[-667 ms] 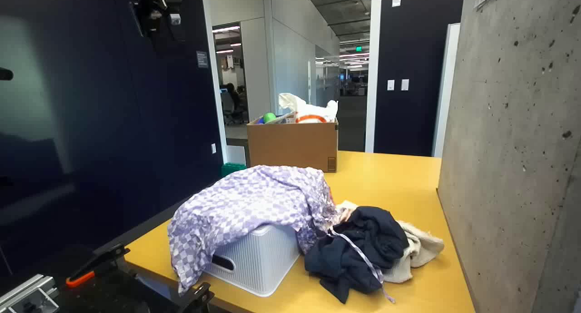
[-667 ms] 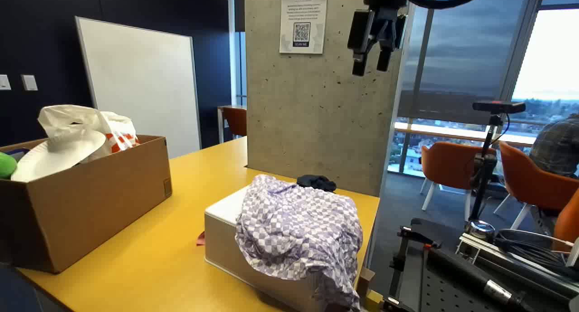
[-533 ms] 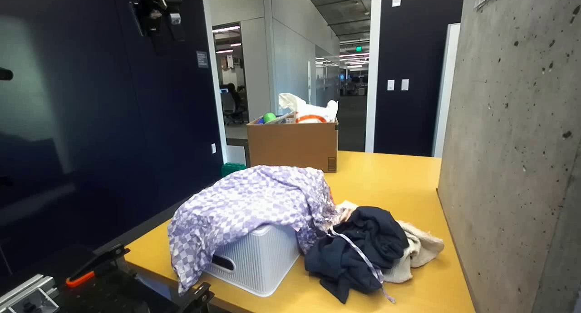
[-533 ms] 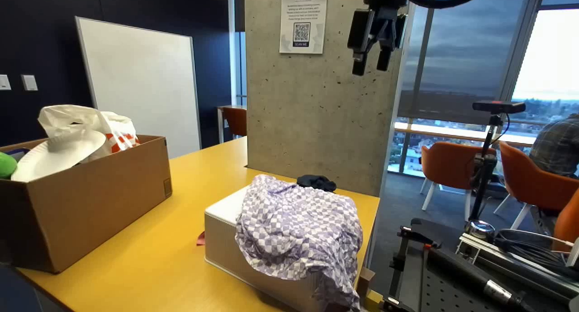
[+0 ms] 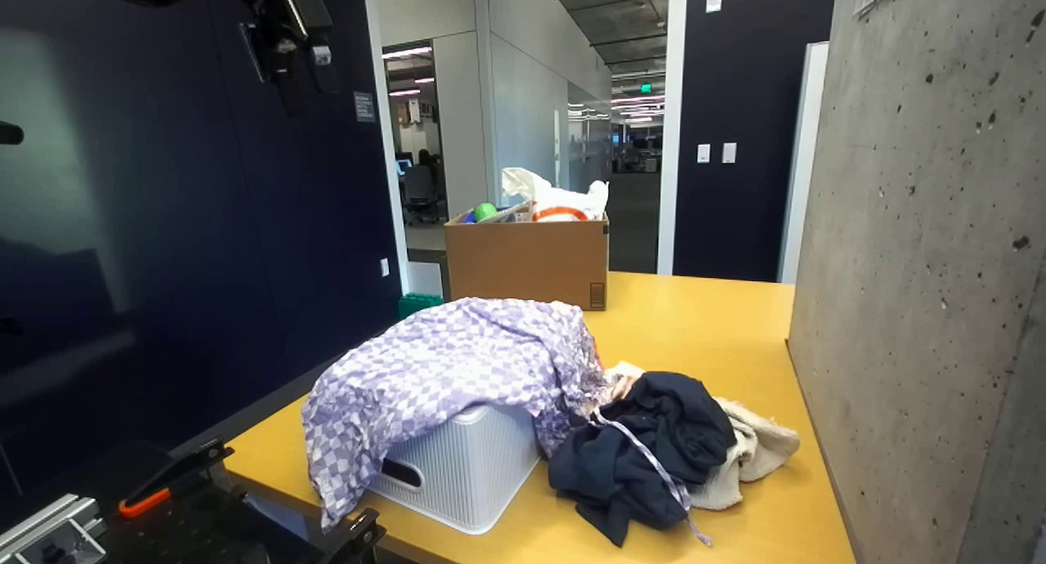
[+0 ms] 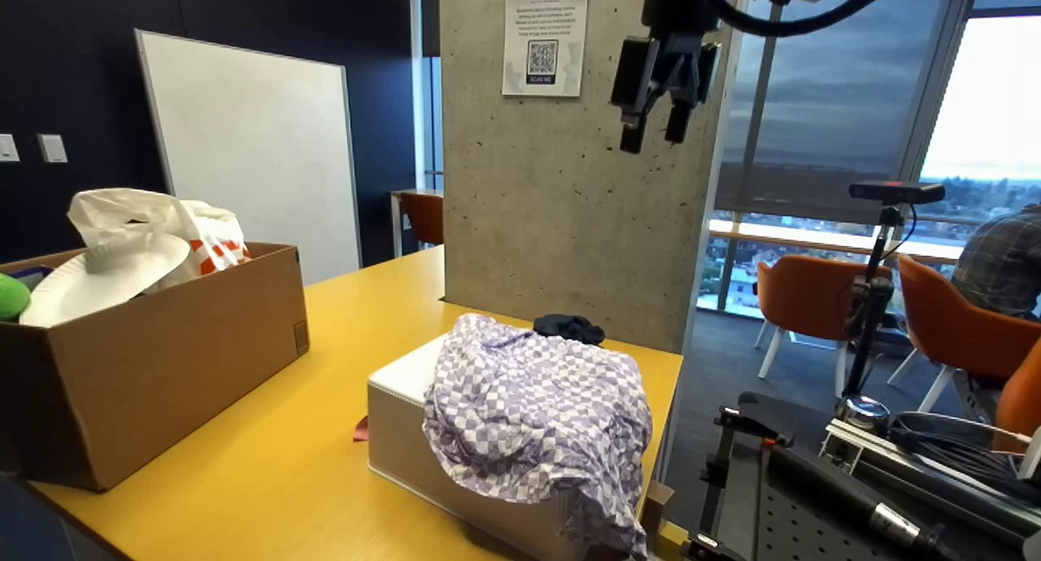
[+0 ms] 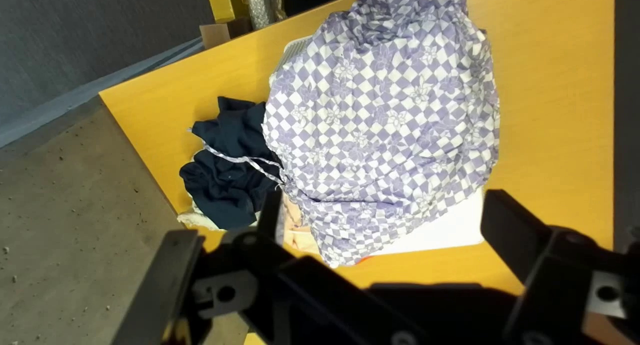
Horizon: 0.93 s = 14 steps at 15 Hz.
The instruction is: Move the piece of clothing off the box and onto the table
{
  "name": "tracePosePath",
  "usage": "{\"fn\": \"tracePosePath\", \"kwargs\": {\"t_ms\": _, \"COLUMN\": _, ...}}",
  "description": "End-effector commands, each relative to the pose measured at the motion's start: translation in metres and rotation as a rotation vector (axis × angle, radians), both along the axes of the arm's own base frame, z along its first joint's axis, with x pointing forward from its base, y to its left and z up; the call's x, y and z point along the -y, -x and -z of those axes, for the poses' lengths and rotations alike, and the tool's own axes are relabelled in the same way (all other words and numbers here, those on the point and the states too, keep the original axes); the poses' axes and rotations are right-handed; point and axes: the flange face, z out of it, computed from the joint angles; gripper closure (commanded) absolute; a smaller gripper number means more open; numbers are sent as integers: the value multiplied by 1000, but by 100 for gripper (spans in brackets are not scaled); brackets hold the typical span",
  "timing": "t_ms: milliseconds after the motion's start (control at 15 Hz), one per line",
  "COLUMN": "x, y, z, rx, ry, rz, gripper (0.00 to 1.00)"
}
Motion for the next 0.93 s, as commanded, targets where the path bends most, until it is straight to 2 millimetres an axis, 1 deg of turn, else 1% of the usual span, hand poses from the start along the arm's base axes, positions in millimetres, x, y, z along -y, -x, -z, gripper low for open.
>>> {"fn": "tracePosePath", "kwargs": {"t_ms": 0, "x": -19, "y": -37, "z": 55, "rx": 52, "ry": 14, "rz": -13, "gripper": 0}}
{"fn": "tracePosePath", "kwargs": {"t_ms": 133, "x": -29, "y": -56, "z": 89, "rx": 64, "ry": 26, "rz": -31, "gripper": 0}}
{"fn": "tracePosePath", "kwargs": {"t_ms": 333, "x": -33, "y": -78, "z": 130, "rx": 65, "ry": 31, "rz": -47, "gripper": 0}}
{"fn": "tracePosePath", "kwargs": {"t_ms": 400, "x": -30, "y": -86, "z": 144, "rx": 71, "ry": 36, "rz": -43, "gripper": 0}}
{"fn": "tracePosePath", "kwargs": {"t_ms": 533, "x": -22, "y": -106, "z": 162, "rx": 92, "ry": 54, "rz": -15, "gripper": 0}}
{"fn": "tracePosePath", "kwargs": {"t_ms": 600, "x": -16, "y": -119, "z": 170, "rx": 106, "ry": 68, "rz": 5, "gripper": 0}}
{"fn": "tracePosePath", "kwargs": {"t_ms": 667, "x": -10, "y": -133, "z": 184, "rx": 107, "ry": 76, "rz": 28, "gripper": 0}}
{"fn": "tracePosePath", "kwargs": {"t_ms": 867, "x": -8, "y": -168, "z": 215, "rx": 138, "ry": 94, "rz": 56, "gripper": 0}}
